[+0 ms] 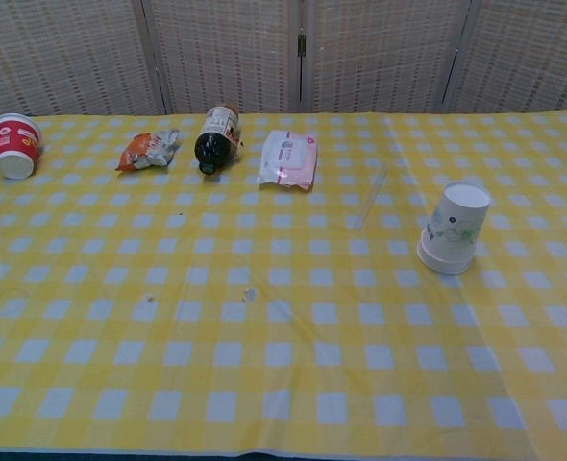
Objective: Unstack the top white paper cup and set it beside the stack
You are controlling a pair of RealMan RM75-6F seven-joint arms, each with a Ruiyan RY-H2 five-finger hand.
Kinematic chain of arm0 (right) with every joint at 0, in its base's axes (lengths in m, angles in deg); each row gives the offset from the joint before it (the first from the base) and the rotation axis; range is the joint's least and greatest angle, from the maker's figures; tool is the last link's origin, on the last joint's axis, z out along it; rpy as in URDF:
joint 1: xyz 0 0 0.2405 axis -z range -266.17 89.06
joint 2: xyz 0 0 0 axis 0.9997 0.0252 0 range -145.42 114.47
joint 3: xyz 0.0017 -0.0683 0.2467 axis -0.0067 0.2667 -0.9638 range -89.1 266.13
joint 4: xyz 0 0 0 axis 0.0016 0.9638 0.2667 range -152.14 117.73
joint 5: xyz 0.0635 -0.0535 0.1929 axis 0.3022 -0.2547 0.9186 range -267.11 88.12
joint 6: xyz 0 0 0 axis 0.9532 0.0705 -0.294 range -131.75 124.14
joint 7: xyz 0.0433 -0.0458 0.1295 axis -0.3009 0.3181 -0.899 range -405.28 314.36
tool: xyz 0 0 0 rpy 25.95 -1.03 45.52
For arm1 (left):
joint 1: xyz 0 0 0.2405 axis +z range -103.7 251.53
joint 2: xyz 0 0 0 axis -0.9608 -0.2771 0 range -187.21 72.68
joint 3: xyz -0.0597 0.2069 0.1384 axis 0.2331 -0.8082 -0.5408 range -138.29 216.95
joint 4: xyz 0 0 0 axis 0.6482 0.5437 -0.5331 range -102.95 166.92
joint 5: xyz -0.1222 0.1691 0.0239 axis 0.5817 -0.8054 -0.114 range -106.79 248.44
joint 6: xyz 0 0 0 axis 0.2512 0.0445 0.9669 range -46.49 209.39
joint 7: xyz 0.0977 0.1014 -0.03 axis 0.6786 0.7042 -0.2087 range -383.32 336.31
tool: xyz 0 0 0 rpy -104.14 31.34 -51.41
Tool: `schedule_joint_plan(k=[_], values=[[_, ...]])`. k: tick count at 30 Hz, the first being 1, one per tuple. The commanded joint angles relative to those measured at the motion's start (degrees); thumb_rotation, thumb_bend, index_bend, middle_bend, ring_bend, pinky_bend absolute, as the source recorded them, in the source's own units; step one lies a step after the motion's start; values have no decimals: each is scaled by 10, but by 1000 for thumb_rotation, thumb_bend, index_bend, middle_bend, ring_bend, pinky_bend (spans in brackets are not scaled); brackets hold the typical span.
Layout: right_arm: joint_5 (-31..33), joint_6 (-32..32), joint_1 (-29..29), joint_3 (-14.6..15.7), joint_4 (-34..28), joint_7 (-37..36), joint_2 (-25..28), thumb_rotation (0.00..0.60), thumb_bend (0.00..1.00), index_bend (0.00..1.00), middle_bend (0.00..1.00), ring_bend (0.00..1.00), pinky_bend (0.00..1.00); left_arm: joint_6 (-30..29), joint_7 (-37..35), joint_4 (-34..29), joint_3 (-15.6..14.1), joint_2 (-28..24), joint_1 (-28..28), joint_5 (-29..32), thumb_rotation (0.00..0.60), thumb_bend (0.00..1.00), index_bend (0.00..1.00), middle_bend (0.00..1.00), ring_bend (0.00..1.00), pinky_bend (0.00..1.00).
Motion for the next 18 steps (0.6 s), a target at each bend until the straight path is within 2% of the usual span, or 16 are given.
schedule_joint_plan(k=[1, 12, 18], values=[[-1, 4, -2, 1, -4, 1, 1, 600, 304, 0, 1, 92, 0, -1, -6, 10, 1, 7, -1, 0, 600, 224, 6, 11, 18, 0], [-13, 7, -5, 8, -13, -8, 5, 600, 304, 0, 0, 94, 0, -16, -25, 30, 2, 14, 1, -17, 600, 226, 14, 11, 18, 0], [-22, 33, -19, 14, -22, -19, 19, 600, 304, 0, 0, 83, 0, -18, -28, 32, 0, 15, 2, -21, 600, 225, 20, 11, 18, 0]])
